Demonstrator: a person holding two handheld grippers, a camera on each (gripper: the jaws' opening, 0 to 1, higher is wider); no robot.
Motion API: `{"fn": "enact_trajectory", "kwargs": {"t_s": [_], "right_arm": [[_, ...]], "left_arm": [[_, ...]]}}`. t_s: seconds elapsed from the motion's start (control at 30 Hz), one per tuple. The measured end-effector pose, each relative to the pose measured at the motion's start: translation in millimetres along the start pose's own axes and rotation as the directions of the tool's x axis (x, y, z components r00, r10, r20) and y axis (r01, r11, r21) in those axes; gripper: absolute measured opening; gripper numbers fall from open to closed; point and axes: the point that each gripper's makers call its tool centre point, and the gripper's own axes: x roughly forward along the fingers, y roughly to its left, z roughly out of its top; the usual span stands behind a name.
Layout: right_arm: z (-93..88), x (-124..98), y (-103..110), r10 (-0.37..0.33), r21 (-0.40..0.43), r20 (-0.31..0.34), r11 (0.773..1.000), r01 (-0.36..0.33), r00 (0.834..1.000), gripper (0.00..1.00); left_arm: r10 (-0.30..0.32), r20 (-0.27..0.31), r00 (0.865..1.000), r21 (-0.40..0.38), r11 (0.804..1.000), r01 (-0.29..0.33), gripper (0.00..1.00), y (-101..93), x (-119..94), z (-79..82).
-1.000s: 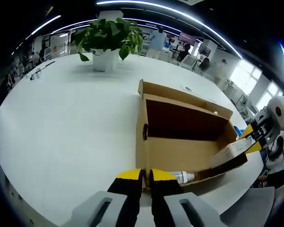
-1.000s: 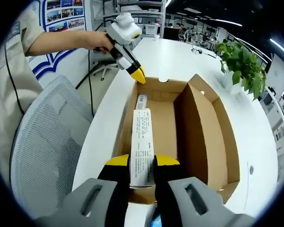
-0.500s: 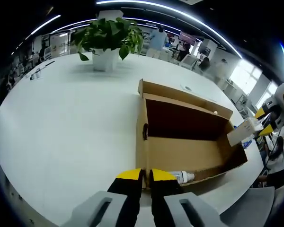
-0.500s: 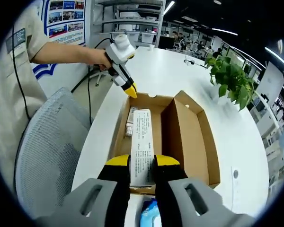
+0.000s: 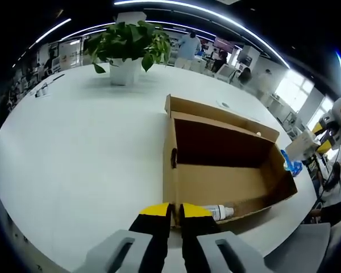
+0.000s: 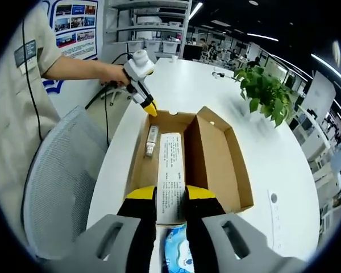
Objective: Operate the shoe box by opening the lid, removing the specified soft item, and placing it in the target area until the item is outside and the box remains undamaged.
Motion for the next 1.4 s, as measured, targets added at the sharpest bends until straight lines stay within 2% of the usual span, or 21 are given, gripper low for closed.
{"fn": "enact_trajectory", "kwargs": {"t_s": [0.33, 0.63, 1.03, 1.17, 1.4], "right_arm": [[-23.2, -28.5, -10.0, -0.025, 0.032, -0.013, 0.999, 0.025, 1.000, 0.16], [-53.3, -56.8, -26.0, -0.070, 0.057, -0.048, 0.996, 0.073, 0.996, 0.16], [-104.6, -87.7, -45.0, -0.114, 0.070, -0.146, 0.990, 0.125, 0.983, 0.16], [-124.2, -92.6, -49.9, -0.116, 0.069, -0.190, 0.989, 0.131, 0.975, 0.16], [-150.2, -98.4, -60.5, -0.118, 0.094, -0.225, 0.985, 0.142, 0.967, 0.16]], "left_arm": [[-0.002, -0.004, 1.000, -0.006, 1.000, 0.002, 0.06, 0.7, 0.3, 0.4], [0.001, -0.002, 1.000, -0.008, 1.000, -0.001, 0.06, 0.6, 0.2, 0.5], [0.001, -0.004, 1.000, -0.006, 1.000, -0.001, 0.06, 0.6, 0.3, 0.3], [0.002, -0.005, 1.000, -0.003, 1.000, -0.002, 0.06, 1.0, 0.7, 0.5], [0.002, -0.004, 1.000, -0.008, 1.000, -0.002, 0.06, 1.7, 1.2, 1.0]]}}
